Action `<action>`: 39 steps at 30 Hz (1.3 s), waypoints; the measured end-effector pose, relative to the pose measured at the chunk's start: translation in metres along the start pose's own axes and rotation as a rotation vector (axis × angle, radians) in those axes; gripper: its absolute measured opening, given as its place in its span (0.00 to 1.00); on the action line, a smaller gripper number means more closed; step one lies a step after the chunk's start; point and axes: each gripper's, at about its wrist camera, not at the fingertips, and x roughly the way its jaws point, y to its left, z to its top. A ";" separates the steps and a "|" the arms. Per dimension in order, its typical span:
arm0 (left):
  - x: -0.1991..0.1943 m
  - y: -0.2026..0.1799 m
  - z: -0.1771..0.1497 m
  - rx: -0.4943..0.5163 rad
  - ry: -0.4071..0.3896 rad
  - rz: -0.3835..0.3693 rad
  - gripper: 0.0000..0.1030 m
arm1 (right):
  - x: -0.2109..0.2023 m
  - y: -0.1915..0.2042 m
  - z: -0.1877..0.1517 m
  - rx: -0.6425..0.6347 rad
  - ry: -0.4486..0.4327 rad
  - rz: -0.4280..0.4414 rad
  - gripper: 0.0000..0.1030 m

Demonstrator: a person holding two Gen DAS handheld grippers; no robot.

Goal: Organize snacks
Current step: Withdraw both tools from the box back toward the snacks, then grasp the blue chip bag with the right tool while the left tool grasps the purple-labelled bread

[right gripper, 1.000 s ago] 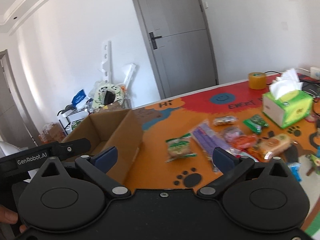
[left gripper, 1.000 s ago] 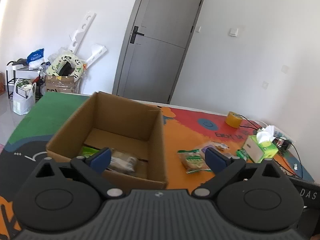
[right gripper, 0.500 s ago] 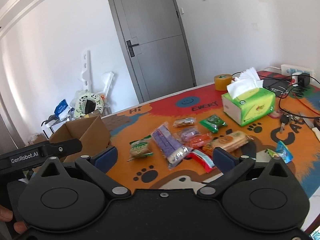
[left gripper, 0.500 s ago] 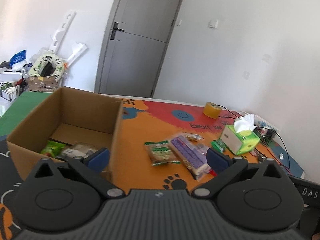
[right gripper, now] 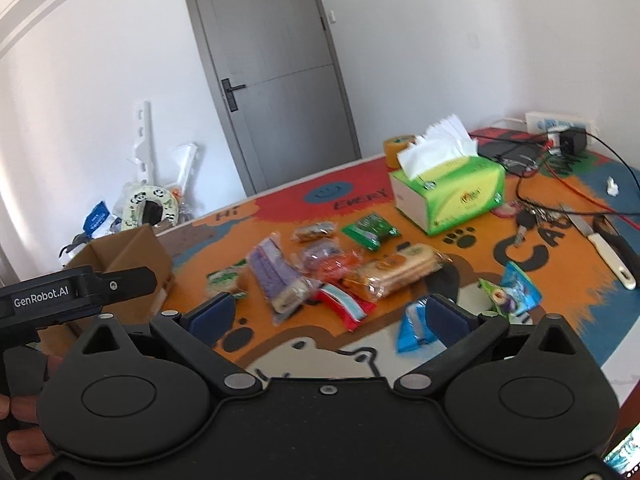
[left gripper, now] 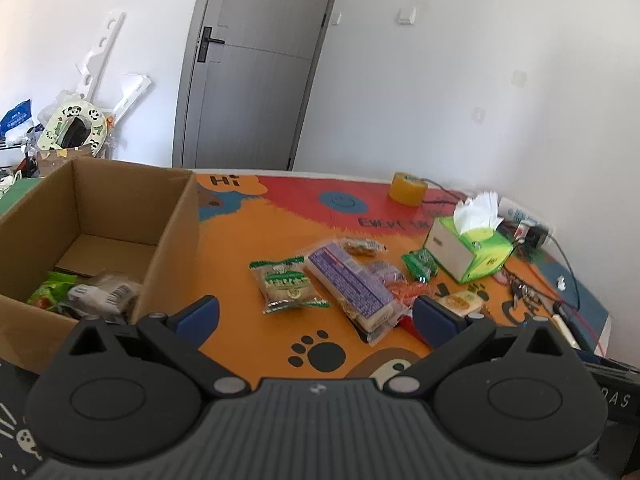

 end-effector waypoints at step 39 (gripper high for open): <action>0.126 -0.051 0.001 0.052 0.113 0.023 0.89 | 0.075 -0.072 -0.009 0.151 0.077 -0.038 0.31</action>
